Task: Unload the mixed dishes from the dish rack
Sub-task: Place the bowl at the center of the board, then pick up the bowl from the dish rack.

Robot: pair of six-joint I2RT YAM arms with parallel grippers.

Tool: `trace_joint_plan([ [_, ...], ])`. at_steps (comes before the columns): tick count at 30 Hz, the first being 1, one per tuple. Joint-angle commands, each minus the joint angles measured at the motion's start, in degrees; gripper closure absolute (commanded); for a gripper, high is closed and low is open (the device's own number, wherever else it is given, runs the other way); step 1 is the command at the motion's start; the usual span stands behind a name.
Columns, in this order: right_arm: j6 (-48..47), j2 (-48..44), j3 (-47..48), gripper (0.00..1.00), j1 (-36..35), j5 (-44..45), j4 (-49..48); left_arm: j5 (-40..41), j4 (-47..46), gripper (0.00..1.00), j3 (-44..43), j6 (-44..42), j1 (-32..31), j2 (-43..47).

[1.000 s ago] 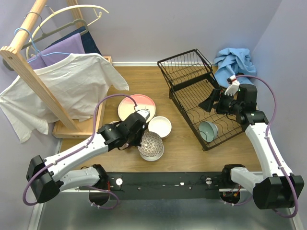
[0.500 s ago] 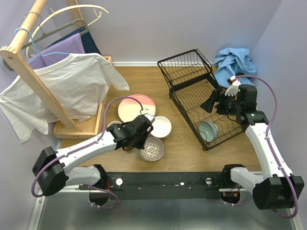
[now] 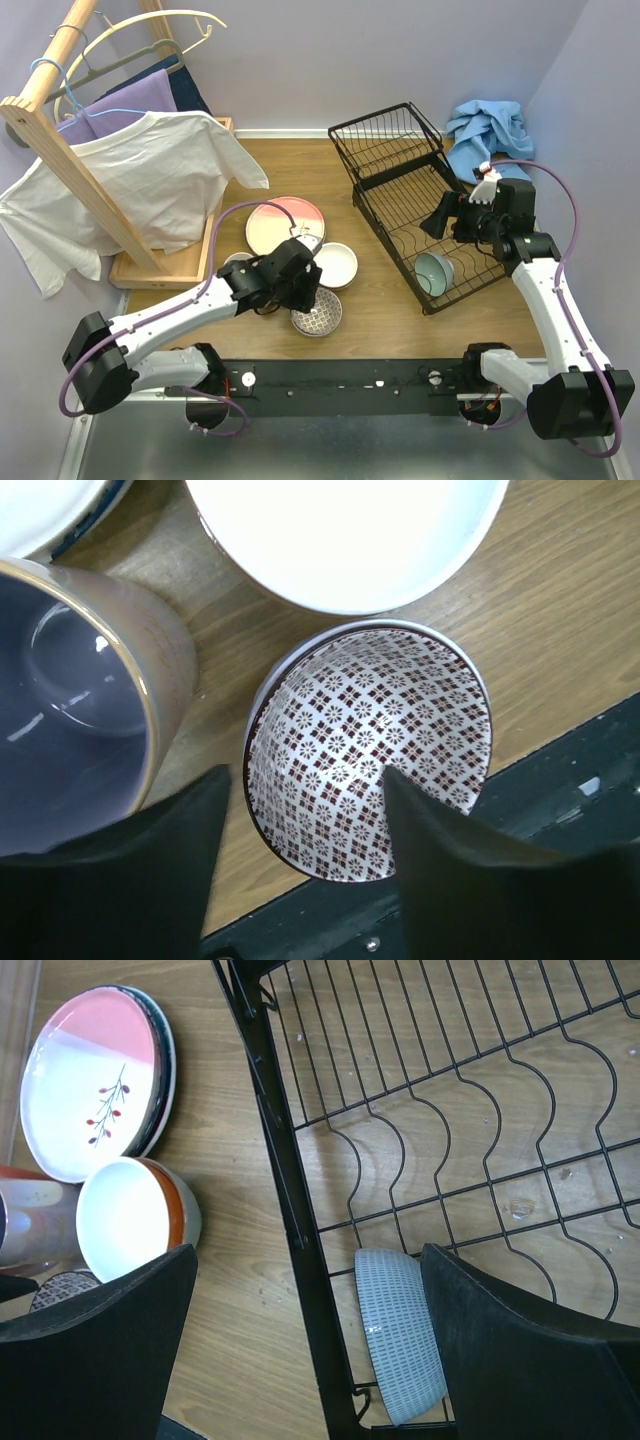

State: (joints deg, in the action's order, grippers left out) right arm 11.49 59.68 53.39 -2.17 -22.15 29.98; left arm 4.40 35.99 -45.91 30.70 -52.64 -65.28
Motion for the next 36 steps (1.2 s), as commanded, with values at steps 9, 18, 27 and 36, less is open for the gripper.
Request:
trace_joint_plan([
  [9, 0.7, 5.4, 3.7, 0.0, -0.1, 3.5, 11.4, 4.2, -0.7, 0.04, -2.9, 0.9, 0.3, 9.1],
  [18, 3.5, 11.0, 1.5, 0.0, 1.3, 3.1, 12.6, 0.1, -1.8, 0.01, -4.2, -2.7, 10.0, 13.6],
  [27, 3.7, 13.4, -0.6, 0.0, 8.5, 0.9, 11.7, -4.4, -3.5, 0.01, -0.1, -6.9, 21.6, 21.3],
  [36, 2.9, 13.9, -2.4, 0.0, 9.3, -3.6, 10.9, -7.0, -3.7, 0.01, 0.2, -7.9, 23.0, 22.6],
])
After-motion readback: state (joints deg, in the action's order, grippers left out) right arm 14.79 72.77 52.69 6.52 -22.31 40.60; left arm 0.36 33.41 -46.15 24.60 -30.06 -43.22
